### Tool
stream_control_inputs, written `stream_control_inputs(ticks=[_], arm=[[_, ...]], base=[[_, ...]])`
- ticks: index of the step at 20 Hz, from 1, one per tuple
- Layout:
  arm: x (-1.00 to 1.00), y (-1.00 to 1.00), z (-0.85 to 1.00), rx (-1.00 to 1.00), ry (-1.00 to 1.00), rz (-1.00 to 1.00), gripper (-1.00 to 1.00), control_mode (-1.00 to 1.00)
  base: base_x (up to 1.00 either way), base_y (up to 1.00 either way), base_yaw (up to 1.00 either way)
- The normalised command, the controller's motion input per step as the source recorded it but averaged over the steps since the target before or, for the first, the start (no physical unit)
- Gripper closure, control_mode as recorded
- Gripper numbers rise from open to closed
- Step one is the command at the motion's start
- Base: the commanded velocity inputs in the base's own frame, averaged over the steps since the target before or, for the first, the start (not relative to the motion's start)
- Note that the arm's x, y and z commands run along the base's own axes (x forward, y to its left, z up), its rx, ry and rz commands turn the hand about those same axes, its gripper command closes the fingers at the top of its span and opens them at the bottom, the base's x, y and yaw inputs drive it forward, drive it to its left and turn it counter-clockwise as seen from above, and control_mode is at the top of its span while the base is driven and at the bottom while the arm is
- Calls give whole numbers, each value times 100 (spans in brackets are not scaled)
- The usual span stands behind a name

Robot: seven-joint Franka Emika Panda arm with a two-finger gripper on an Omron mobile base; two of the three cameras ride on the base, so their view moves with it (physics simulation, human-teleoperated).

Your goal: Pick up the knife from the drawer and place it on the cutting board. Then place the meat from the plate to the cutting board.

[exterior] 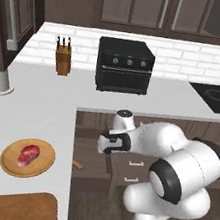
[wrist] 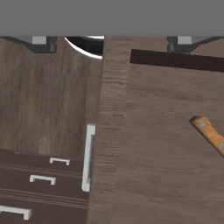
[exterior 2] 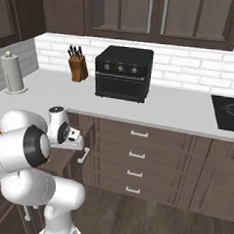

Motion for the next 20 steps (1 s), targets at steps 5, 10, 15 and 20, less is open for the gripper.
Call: stream_control_inputs(ticks=[5,10,15,20], arm=[[26,0,-51,0,0,0,-100,-100],[25,0,-37,-1,0,0,-100,-100],[21,0,-41,-4,0,0,-100,-100],[-4,-21,0,0,0,0,-100,-100]], base=[[0,0,0],[0,0,0],[0,0,0],[0,0,0]])
